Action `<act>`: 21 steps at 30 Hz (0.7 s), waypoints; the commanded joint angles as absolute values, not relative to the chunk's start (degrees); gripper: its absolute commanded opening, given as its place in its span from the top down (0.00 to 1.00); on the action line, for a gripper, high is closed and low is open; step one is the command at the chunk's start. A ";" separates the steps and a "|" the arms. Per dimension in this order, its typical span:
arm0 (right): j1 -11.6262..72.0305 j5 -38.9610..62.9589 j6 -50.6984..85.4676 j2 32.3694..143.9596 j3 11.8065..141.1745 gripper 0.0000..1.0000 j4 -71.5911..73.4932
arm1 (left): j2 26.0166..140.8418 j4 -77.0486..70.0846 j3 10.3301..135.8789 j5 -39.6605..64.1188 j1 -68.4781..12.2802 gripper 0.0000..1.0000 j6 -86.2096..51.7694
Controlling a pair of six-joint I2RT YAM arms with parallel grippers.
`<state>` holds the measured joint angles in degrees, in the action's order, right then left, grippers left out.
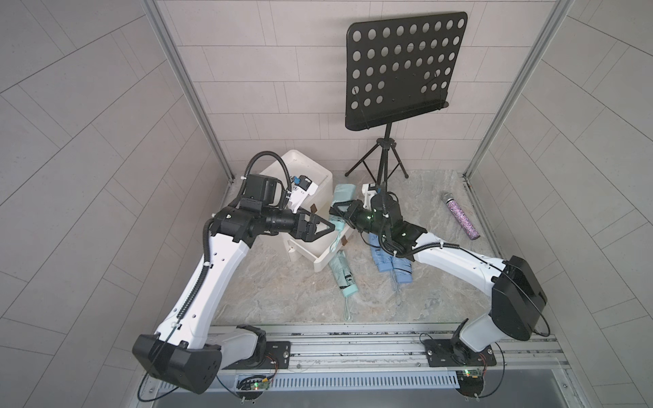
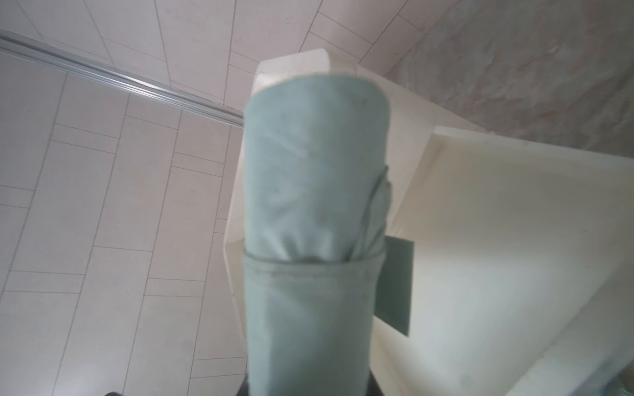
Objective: Place the umbrella in the drawer by color
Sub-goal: Pick up the umbrella from the center of the board, then place the umbrella in the drawer.
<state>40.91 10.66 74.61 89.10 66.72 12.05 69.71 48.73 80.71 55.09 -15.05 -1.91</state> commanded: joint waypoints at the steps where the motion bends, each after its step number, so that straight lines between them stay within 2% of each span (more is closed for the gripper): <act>1: 41.31 4.88 75.84 87.28 69.30 0.80 8.73 | 67.71 49.93 79.94 51.86 -14.25 0.08 0.55; 7: 42.41 2.30 79.42 92.53 73.73 0.80 3.77 | 65.95 50.06 78.91 50.35 -13.23 0.08 1.37; 21: 44.21 -3.03 84.88 102.50 84.77 0.79 -4.67 | 62.94 47.58 75.73 53.97 -9.38 0.09 -0.43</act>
<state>43.70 -0.45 82.48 102.17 81.76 -4.45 63.94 49.04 76.44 52.05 -10.15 -0.14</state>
